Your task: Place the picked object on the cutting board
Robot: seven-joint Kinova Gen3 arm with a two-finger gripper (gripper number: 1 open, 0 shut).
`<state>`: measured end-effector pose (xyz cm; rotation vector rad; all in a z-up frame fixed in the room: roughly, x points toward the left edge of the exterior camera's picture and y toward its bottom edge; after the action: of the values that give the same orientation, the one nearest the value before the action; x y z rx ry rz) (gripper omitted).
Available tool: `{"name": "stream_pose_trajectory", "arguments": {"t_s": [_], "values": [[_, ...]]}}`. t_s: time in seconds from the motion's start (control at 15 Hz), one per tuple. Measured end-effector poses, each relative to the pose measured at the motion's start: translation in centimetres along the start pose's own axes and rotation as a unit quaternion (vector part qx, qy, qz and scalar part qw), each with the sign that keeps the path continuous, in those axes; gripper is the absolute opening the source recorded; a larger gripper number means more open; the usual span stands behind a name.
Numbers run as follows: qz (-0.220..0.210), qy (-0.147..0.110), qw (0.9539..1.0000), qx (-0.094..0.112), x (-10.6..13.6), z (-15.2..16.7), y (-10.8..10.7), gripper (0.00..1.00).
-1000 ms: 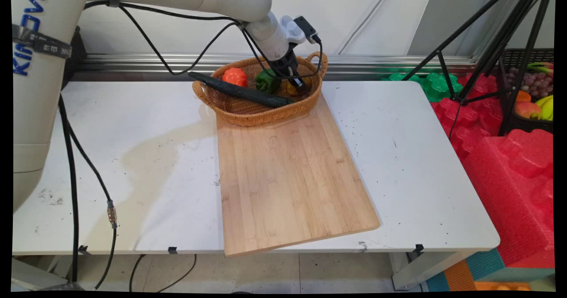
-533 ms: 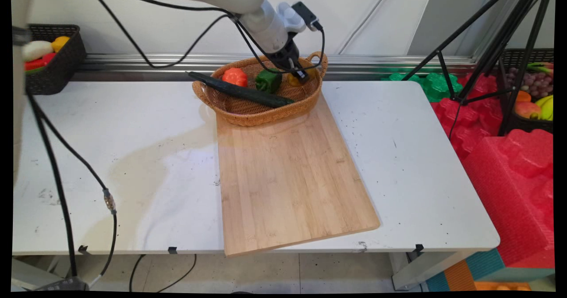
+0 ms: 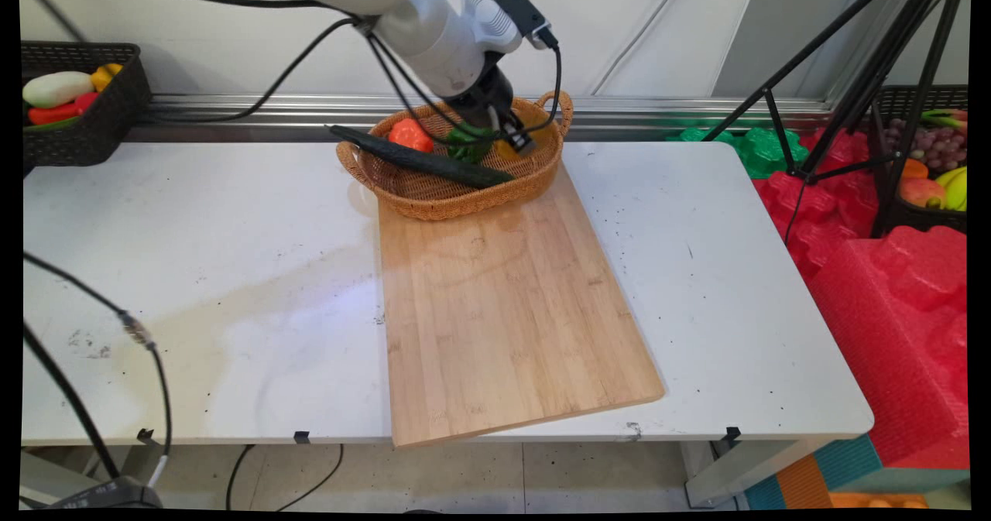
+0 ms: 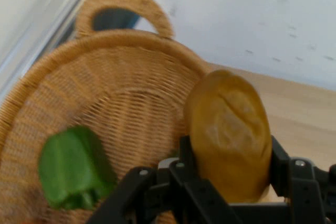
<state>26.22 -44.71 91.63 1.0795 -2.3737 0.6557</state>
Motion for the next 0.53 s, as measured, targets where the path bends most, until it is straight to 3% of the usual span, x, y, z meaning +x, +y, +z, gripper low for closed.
{"name": "stream_pose_trajectory", "arguments": {"t_s": [0.2, 0.53], "values": [[0.021, -0.007, 0.9995, -0.022, -1.7, -3.0, 3.1, 0.0], [0.068, -0.027, 0.9948, -0.071, -4.6, -6.1, 8.7, 0.0]]}}
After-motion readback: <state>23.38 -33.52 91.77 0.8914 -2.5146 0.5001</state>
